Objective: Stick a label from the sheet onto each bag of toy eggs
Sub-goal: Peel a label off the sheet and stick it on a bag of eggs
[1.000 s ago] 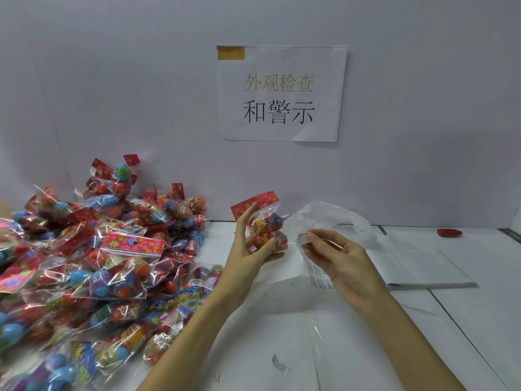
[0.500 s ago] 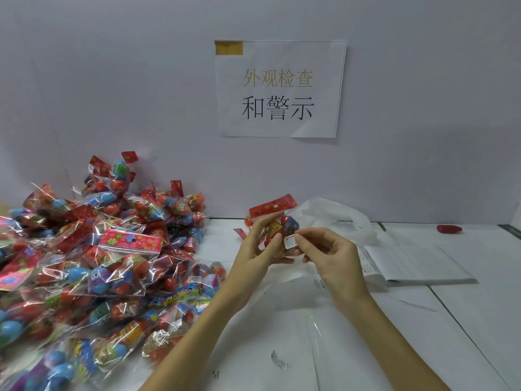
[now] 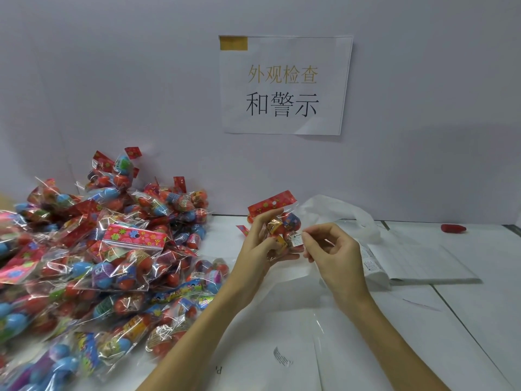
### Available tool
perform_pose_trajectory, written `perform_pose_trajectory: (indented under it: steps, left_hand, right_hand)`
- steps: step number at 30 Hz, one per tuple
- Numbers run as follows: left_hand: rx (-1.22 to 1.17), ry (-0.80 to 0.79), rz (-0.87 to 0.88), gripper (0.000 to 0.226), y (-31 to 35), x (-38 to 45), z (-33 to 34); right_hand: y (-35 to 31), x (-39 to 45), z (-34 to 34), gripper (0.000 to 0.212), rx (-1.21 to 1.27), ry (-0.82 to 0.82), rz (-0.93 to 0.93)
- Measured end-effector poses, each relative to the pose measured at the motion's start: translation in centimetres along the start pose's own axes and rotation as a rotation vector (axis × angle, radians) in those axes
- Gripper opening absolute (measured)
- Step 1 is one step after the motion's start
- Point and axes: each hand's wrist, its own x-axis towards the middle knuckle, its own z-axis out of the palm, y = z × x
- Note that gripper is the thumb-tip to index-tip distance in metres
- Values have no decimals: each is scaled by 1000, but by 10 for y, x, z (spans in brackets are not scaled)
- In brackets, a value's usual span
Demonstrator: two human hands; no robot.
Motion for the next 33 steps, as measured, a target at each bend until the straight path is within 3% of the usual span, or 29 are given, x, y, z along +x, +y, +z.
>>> perform_pose_trajectory:
  steps: [8, 20, 22, 24, 26, 28, 31, 33]
  left_hand:
    - [33, 6, 25, 43, 3, -2, 4]
    - [99, 72, 87, 44, 3, -5, 6]
    - [108, 102, 133, 41, 3, -5, 6]
    - [99, 140, 175, 40, 5, -5, 4]
    - [89, 169, 177, 41, 8, -3, 1]
    - [94, 180, 163, 42, 11, -2, -1]
    - [109, 122, 184, 43, 12, -5, 1]
    - [125, 65, 209, 43, 11, -7, 5]
  right_hand:
    - [1, 0, 0, 5, -32, -7, -7]
    - [7, 0, 1, 6, -72, -39, -48]
    - [8, 1, -1, 17, -234, -51, -147]
    - [9, 5, -5, 44, -427, 1, -244]
    - [9, 8, -11, 55, -379, 64, -193]
    - [6, 8, -12, 42, -241, 61, -41]
    - [1, 4, -2, 43, -69, -106, 172]
    - [-1, 0, 5, 49, -41, -216, 187]
